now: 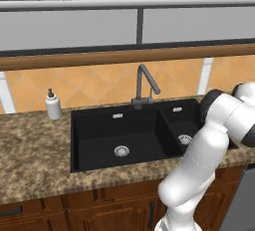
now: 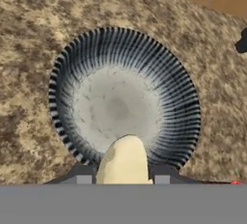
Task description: Pick the mushroom from the sink and place it in the bowl. Then pick the bowl and place it in the microwave. Then close the microwave door and press the start button.
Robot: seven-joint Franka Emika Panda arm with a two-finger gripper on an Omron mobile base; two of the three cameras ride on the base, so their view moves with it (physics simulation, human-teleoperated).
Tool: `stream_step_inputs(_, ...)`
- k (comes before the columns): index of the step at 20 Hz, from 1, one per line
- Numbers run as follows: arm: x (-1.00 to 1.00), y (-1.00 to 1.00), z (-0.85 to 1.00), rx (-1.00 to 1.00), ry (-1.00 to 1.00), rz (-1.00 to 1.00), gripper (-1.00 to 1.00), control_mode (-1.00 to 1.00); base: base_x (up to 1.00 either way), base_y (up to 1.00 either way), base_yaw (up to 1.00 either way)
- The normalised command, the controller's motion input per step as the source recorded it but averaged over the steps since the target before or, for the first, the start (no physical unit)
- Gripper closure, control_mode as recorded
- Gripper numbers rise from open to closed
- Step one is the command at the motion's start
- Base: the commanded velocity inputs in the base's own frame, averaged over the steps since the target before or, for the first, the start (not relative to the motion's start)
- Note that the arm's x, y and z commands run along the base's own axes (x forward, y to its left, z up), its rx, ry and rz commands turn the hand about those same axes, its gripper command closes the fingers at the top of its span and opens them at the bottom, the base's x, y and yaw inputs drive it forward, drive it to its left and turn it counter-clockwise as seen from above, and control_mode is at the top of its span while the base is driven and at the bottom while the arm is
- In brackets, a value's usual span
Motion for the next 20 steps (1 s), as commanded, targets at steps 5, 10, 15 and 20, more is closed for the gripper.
stream_step_inputs(5,0.26,-0.02,-0.28,0.04,0.00,0.00,-1.00,-1.00,0.00,0.00,0.00)
stream_step_inputs(10,0.35,-0.01,-0.10,0.01,0.00,0.00,-1.00,-1.00,0.00,0.00,0.00)
stream_step_inputs(15,0.03,0.00,0.34,0.00,-0.05,0.00,-1.00,-1.00,0.00,0.00,0.00)
stream_step_inputs(20,0.11,0.43,0.31,0.01,0.13,0.05,-1.00,-1.00,0.00,0.00,0.00)
